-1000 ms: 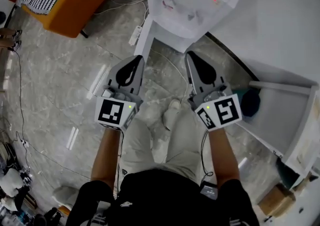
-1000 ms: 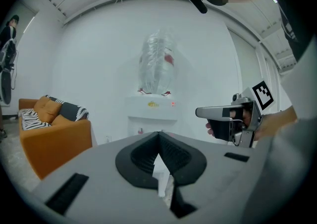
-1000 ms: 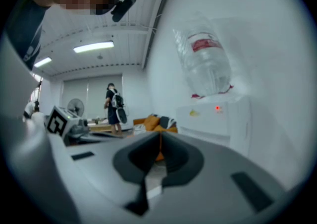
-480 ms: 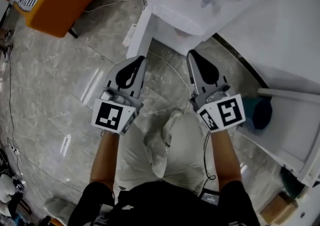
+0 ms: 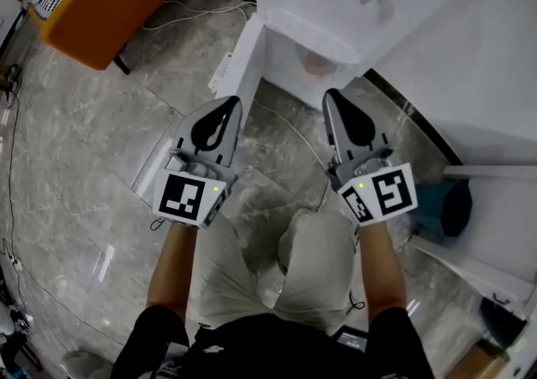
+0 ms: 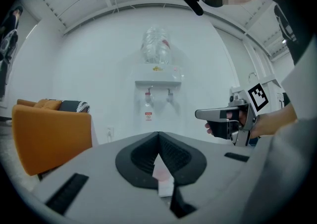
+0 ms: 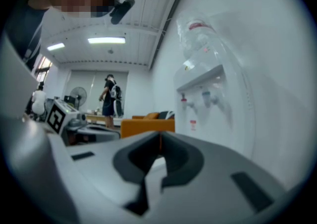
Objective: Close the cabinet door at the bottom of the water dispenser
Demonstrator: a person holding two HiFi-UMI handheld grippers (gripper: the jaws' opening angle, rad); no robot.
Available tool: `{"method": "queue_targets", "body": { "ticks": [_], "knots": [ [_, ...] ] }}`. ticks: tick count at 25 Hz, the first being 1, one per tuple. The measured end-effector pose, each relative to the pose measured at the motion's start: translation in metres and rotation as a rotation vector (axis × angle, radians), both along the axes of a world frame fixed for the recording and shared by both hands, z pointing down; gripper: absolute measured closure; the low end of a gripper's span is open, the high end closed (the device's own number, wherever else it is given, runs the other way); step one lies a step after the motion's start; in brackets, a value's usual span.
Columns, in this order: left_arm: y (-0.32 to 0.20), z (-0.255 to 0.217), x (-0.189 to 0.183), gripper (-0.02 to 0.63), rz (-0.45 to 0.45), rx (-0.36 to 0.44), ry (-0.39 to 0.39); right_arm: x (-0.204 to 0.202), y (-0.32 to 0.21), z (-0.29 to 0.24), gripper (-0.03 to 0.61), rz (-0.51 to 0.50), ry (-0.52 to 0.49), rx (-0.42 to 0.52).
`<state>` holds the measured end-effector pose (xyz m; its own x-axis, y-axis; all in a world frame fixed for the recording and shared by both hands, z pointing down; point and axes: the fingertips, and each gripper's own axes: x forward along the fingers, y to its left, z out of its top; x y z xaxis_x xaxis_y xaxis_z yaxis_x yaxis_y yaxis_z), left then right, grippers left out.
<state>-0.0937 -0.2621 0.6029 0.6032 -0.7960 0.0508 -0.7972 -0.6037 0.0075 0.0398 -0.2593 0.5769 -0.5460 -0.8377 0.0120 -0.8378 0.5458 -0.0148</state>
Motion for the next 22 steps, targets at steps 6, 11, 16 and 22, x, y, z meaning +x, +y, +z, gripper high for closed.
{"method": "queue_targets", "body": {
  "ticks": [6, 11, 16, 22],
  "knots": [
    [0.005, 0.024, -0.008, 0.606, 0.020, 0.007, -0.004, -0.007, 0.012, 0.014, 0.543, 0.017, 0.035, 0.014],
    [0.003, 0.048, -0.022, 0.606, 0.029, -0.023, 0.001, -0.006, 0.014, 0.025, 0.543, 0.027, 0.040, 0.001],
    [0.001, 0.090, -0.047, 0.606, 0.032, -0.120, -0.002, -0.009, 0.016, 0.038, 0.543, 0.034, 0.051, -0.027],
    [-0.005, 0.147, -0.073, 0.502, 0.059, -0.248, -0.050, -0.012, 0.019, 0.043, 0.543, 0.030, 0.088, -0.047]
  ]
}}
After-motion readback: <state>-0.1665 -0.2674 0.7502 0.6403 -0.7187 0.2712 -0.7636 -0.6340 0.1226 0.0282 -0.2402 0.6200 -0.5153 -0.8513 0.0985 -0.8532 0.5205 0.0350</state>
